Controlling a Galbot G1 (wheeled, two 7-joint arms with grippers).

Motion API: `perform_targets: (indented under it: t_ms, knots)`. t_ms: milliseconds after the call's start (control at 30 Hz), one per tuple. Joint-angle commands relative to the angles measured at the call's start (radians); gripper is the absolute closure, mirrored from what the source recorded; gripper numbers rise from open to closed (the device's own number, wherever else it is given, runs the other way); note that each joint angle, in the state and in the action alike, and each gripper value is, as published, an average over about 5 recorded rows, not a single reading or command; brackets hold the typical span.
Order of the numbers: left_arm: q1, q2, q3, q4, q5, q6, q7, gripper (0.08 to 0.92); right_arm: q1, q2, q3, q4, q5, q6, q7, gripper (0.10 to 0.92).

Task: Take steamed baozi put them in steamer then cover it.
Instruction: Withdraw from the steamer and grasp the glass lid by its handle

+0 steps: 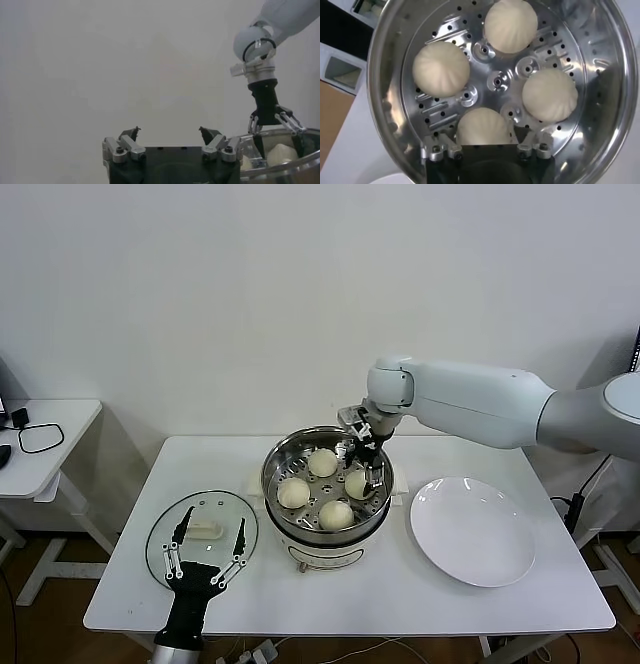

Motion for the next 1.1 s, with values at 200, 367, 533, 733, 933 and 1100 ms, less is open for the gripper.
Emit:
perform_targets:
  t_ms: [200, 367, 533, 733, 933, 1100]
  knots:
    - [-0.018, 0.005, -0.008, -0.005, 0.055, 0.018, 0.0, 0.177, -0.133, -0.401, 0.351, 0.351, 0.055, 0.222, 0.666, 0.203]
    - [-0.042, 0.016, -0.02, -0.005, 0.117, 0.064, -0.014, 0.177, -0.386, -0.537, 0.578, 0.454, 0.069, 0.34, 1.201, 0.203]
    - [-0.099, 0.027, -0.037, 0.027, 0.185, 0.107, -0.024, 0.177, -0.784, -0.542, 0.942, 0.476, 0.075, 0.421, 1.476, 0.203]
    - [-0.18, 0.043, -0.054, 0.13, 0.29, 0.133, -0.016, 0.177, -1.219, -0.43, 1.378, 0.442, 0.037, 0.479, 1.554, 0.203]
    - [-0.239, 0.077, -0.08, 0.281, 0.504, 0.149, -0.012, 0.177, -1.493, -0.284, 1.678, 0.393, -0.019, 0.514, 1.505, 0.203]
    - [-0.251, 0.111, -0.124, 0.407, 0.747, 0.15, -0.016, 0.177, -1.649, -0.22, 1.824, 0.38, -0.022, 0.537, 1.429, 0.203]
